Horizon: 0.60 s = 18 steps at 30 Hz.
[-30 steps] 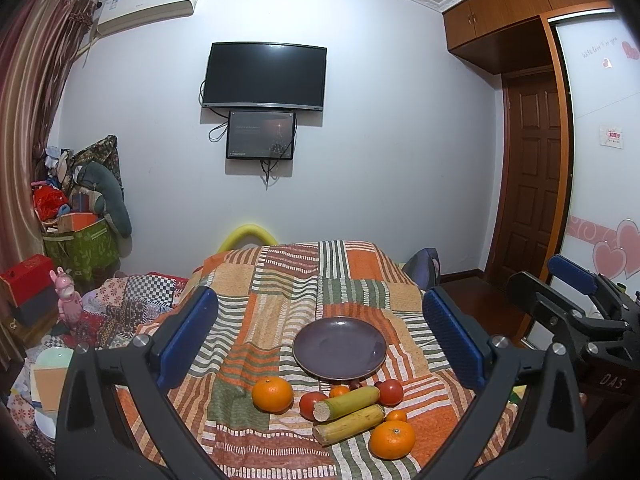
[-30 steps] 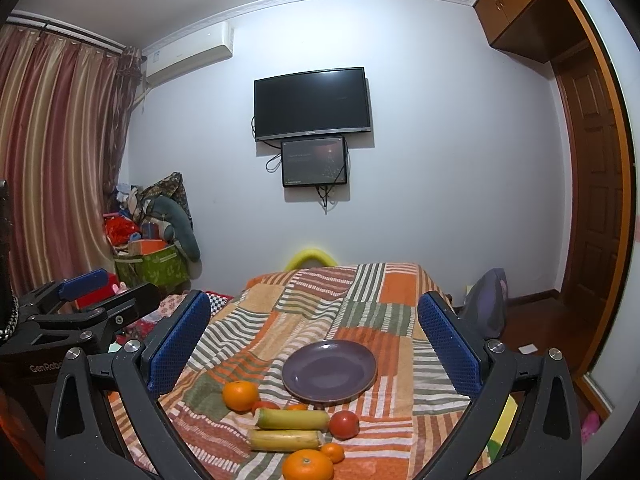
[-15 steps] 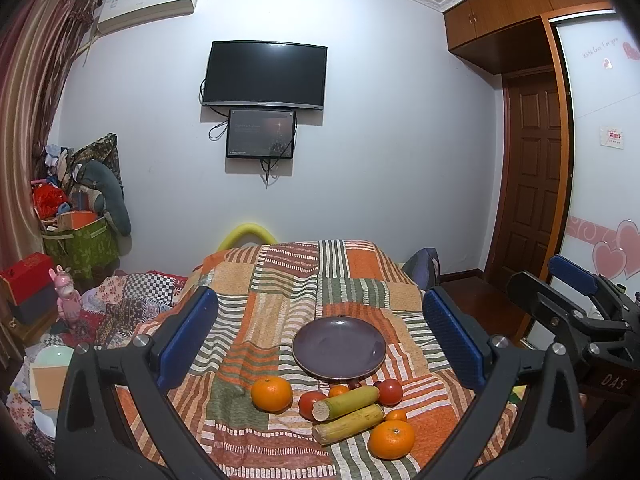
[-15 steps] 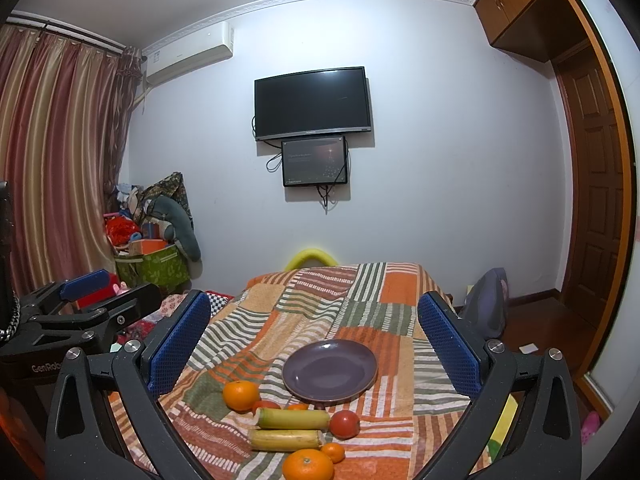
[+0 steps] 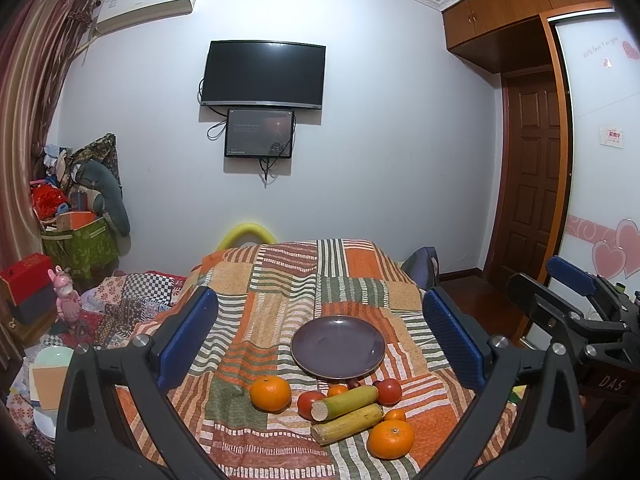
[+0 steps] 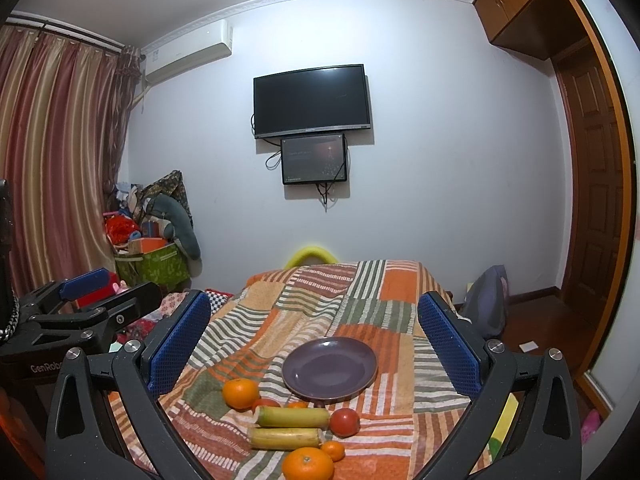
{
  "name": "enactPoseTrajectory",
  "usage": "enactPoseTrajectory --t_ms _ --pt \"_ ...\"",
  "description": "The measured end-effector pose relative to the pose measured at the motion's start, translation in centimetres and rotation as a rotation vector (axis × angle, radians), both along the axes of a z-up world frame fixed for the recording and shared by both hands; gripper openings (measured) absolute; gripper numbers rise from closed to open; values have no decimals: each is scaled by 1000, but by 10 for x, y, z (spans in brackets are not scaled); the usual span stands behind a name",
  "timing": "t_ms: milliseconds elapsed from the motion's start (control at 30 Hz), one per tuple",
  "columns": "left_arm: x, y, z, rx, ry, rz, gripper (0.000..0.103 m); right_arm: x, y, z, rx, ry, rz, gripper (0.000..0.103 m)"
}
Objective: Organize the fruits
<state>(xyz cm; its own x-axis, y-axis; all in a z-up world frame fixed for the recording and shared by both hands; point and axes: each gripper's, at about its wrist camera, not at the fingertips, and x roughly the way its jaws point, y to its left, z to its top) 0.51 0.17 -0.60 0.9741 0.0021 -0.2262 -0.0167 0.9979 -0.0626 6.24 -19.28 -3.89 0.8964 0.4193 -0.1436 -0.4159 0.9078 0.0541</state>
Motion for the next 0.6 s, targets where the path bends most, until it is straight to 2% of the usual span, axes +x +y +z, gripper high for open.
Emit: enactPoseTrajectory --t_ms 467,500,600 --pt "5 -4 -3 4 17 -9 103 7 2 -3 -17 28 21 103" --pt "6 -3 -4 3 20 -7 102 8 3 -4 -24 29 21 103" --pt "13 0 -6 -4 45 -11 87 13 6 -9 -37 45 29 97"
